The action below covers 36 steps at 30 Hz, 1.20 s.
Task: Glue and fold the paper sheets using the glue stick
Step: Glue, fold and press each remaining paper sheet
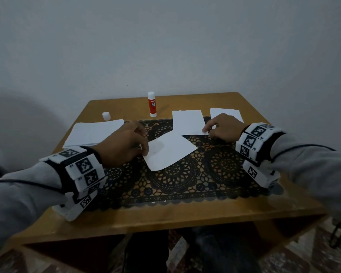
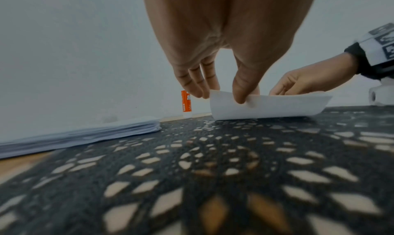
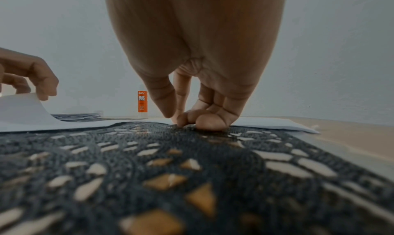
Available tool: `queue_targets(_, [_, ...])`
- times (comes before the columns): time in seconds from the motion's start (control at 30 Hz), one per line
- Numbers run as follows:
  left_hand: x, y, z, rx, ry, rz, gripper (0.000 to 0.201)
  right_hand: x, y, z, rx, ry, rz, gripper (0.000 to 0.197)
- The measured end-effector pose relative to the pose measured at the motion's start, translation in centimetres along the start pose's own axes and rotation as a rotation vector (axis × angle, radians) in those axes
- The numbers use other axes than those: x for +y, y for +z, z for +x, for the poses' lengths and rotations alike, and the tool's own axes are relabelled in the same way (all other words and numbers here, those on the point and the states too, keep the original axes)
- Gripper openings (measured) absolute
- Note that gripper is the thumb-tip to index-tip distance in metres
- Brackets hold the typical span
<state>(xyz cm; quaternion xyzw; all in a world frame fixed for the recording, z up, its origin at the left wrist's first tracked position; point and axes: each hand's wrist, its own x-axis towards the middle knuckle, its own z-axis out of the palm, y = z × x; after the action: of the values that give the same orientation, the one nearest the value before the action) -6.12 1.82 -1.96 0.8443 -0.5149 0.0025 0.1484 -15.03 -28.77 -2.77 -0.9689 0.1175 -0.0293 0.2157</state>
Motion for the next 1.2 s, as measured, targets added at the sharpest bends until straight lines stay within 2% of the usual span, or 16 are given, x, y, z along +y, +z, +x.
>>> queue_targets(0.13, [0.2, 0.2, 0.4, -0.068, 0.015, -0.022, 0.036, 0.1, 0.1, 0.1, 0.002, 0.0, 0.012, 0.022])
queue_targets(0.4, [0.4, -0.2, 0.3, -0.084, 0.099, 0.022, 0.038, 0.4, 0.2, 0.2, 0.001, -0.011, 0.018, 0.021])
queue_targets(0.8, [0.8, 0.6, 1.6, -0.1, 0.141, 0.017, 0.024, 0.6, 0.2, 0.4, -0.008, -0.023, 0.006, 0.021])
queue_targets(1.03, [0.9, 0.6, 2.5, -0.191, 0.112, 0.079, 0.024, 0.7, 0.3, 0.5, -0.003, -0.007, 0.038, 0.02])
queue_targets(1.2, [1.2, 0.3, 2.5, -0.247, 0.056, 0.083, 0.036, 0.6, 0.3, 0.4, -0.008, 0.013, 0.038, 0.021])
